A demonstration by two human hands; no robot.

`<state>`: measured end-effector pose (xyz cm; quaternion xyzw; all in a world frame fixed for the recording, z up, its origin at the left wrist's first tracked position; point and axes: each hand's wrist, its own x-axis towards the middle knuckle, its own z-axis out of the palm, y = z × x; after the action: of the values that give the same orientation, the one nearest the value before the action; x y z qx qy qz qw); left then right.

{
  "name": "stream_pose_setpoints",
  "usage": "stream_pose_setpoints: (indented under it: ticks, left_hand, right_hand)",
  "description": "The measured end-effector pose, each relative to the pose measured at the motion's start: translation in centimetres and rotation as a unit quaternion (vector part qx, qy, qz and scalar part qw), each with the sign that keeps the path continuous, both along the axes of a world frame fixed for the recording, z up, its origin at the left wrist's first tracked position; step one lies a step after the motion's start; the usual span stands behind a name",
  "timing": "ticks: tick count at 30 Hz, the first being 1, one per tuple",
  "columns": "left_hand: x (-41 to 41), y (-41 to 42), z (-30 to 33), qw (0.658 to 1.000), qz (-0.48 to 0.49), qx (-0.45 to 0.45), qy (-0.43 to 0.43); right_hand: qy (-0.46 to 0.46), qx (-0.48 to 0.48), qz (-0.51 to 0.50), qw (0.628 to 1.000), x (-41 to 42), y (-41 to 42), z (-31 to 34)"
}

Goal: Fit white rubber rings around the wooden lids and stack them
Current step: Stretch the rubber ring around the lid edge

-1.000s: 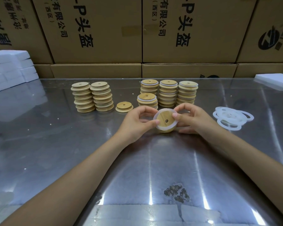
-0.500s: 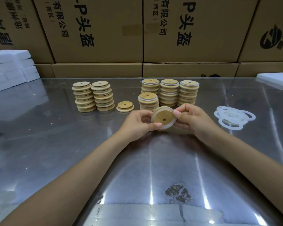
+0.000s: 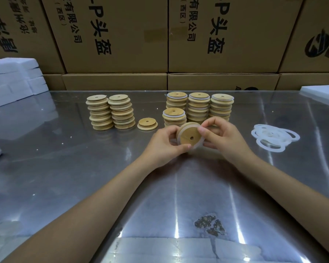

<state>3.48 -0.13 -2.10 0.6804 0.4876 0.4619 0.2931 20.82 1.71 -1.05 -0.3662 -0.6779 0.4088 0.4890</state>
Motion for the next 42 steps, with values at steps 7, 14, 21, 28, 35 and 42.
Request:
stream_pose_setpoints:
  ticks: [7,14,21,28,35,42]
  left_hand:
    - [0.5,-0.3,-0.1,0.994,0.042,0.059,0.081]
    - [1.3,0.0,-0.1,0.998,0.043,0.042,0.013]
    - [0.9,0.3,0.0,0.998,0.003,0.019,-0.062]
    - [1.0,-0.1,0.1,0.989,-0.033,-0.011,-0.141]
    - [1.2,-0.1,0.1,0.998,-0.006,0.019,-0.056]
    - [0.9,-0.3,0.1,0.998,0.008,0.051,-0.020]
  right_hand:
    - [-0.039,0.115,-0.013,0.993,-1.2,-0.7,-0.3]
    - [-0.096,0.174,-0.126,0.972,-1.0,-0.8,-0.3]
    - [0.068,0.005,-0.051,0.996,-1.4,-0.6,0.1]
    - [-0.049,0.156,-0.073,0.984,-0.9,-0.5,0.2]
    - [-0.196,0.238,-0.099,0.946,-1.1,-1.1,-0.5]
    - [-0.143,0.176,-0.094,0.969,-1.3,-0.7,-0.5]
